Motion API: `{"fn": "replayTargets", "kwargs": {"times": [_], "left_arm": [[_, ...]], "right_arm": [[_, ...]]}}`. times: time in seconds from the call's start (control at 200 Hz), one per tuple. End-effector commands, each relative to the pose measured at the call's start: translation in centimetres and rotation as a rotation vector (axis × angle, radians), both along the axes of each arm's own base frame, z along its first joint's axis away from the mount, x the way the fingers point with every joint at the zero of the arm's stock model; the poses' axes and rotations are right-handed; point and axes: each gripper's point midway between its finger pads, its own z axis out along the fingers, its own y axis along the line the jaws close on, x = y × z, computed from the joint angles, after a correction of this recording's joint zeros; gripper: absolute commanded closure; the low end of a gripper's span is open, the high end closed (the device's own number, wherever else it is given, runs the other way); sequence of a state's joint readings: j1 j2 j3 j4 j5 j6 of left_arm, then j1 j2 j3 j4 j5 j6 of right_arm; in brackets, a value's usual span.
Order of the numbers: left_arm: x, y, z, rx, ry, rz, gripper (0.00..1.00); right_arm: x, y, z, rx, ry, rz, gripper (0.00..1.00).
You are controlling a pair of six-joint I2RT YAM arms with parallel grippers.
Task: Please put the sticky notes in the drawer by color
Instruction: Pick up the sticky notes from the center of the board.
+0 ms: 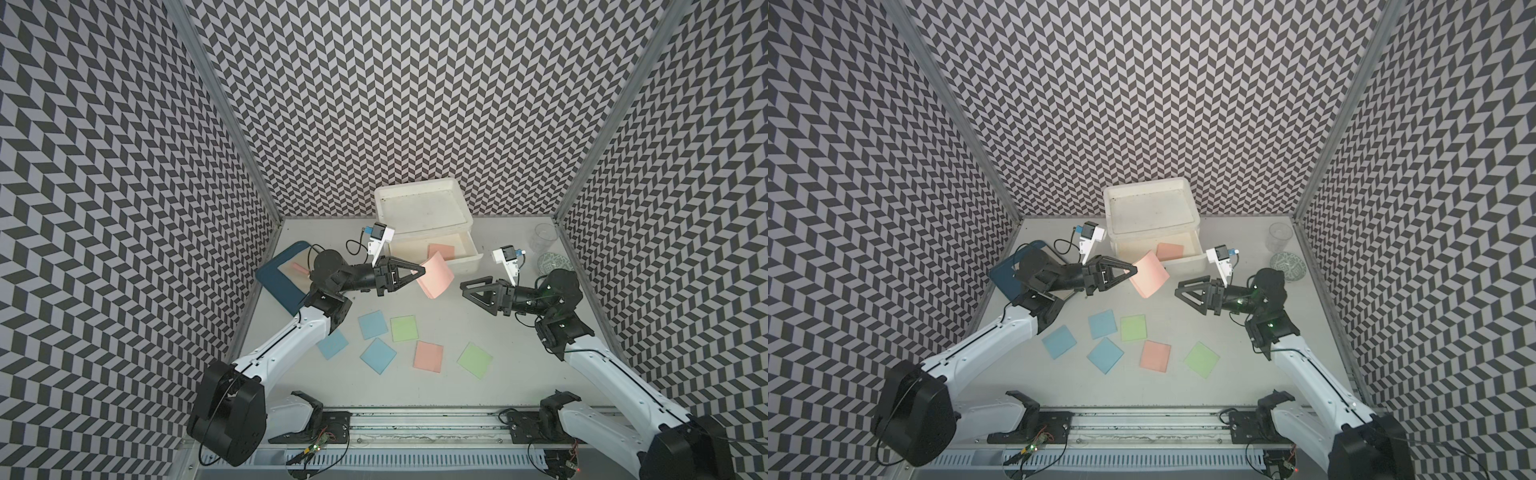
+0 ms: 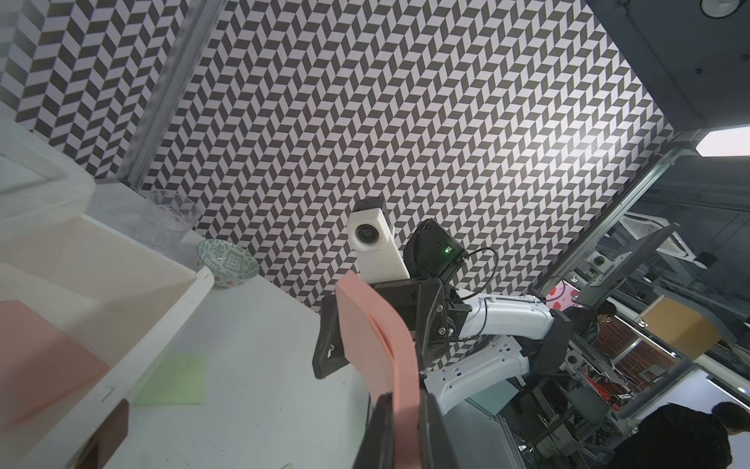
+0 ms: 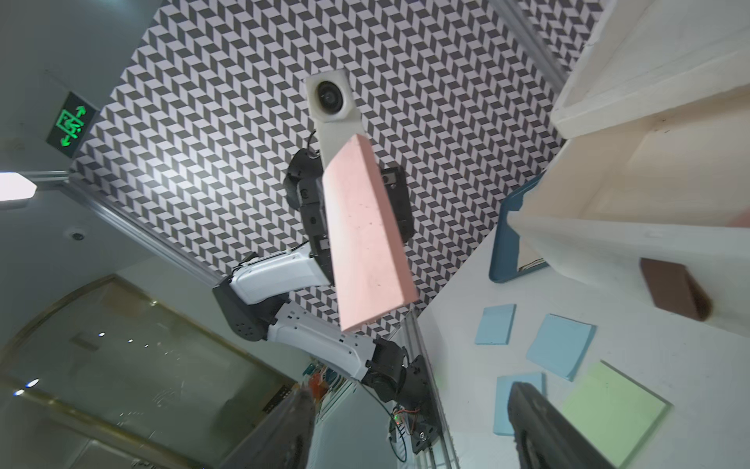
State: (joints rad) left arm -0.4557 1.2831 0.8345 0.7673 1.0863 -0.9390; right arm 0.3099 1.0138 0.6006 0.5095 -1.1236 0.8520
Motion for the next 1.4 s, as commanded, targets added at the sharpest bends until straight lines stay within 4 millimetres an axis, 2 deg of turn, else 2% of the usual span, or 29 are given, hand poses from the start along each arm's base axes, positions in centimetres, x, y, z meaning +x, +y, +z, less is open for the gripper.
{"fn": "replayTargets", "kwargs": {"times": [0.0,0.115,0.3,0.521,0.646,0.826,0.971,1.112,1.172,1.222,1.317,1.397], "left_arm": [[-2.0,-0.8,1.6,-0.026,-0.060,-0.108,0.91],[-2.7,-1.7,1.8,-0.023,-0.070,-0.152,0.92],[-2.8,-1.7,2.3,-0.026,-0.075,-0.146,0.92],[-3.1,-2.1,1.8,-0.014,-0.069,-0.159,0.93],[-2.7,-2.3,1.3,0.001,-0.058,-0.143,0.93],[-2.4,-2.3,1.2,0.003,-0.059,-0.129,0.93],[-2.0,-2.3,0.9,0.020,-0.057,-0.119,0.83],[-1.3,-1.9,0.4,0.041,-0.051,-0.095,0.69],[-0.8,-1.6,0.1,0.053,-0.046,-0.078,0.62],[-0.2,-1.3,-0.4,0.068,-0.033,-0.060,0.60],[0.6,-0.9,-1.2,0.100,-0.019,-0.035,0.58],[2.3,-0.3,-1.8,0.139,-0.013,0.041,0.55]], "right_arm": [[-1.7,0.8,2.5,0.048,-0.083,0.092,0.22],[-1.6,1.2,2.7,0.053,-0.082,0.103,0.24],[-0.9,1.4,2.0,0.038,-0.067,0.103,0.28],[-0.7,1.3,3.7,0.045,-0.104,0.106,0.36],[-0.6,1.2,4.3,0.040,-0.092,0.089,0.49],[-0.8,1.2,4.1,0.007,-0.102,0.084,0.60],[-0.5,0.9,3.8,-0.003,-0.092,0.063,0.69],[0.0,0.6,3.4,-0.009,-0.085,0.039,0.91],[0.2,0.5,3.3,-0.012,-0.082,0.028,0.93],[0.4,0.5,3.1,-0.014,-0.074,0.022,0.99],[0.9,0.4,3.0,-0.015,-0.069,-0.005,1.00],[1.8,0.3,3.0,-0.018,-0.069,-0.051,1.00]]}}
